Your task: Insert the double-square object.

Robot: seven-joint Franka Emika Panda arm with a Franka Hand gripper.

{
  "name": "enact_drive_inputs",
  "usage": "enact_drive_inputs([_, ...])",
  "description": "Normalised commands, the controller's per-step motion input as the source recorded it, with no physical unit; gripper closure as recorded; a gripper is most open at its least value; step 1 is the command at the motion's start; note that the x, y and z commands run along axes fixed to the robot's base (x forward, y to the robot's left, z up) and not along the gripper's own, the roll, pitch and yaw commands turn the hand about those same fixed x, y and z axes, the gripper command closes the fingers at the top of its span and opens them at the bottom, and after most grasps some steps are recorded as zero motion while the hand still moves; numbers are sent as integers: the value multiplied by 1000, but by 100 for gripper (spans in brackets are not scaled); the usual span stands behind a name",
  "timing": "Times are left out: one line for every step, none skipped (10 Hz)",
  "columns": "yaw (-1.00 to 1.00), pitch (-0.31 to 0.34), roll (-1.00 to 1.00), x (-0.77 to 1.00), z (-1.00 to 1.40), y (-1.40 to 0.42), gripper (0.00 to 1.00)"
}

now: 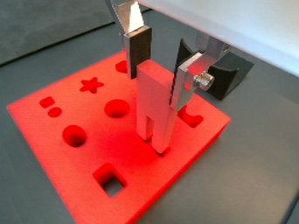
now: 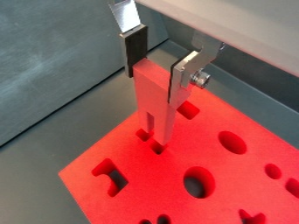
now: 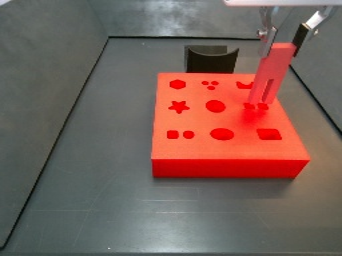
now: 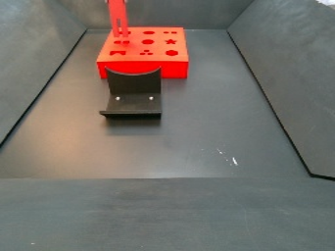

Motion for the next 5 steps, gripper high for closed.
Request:
enact_drive_inputs([11,0,20,-86,-226,100,100])
enact_drive_inputs([57,0,0,74,-40,0,100])
enact_drive_inputs([37,0,0,54,-29,0,100])
enact_drive_inputs([0,-6,0,-11,-9,0,100])
enact_drive_inputs([-9,-20,-7,0,-6,0,100])
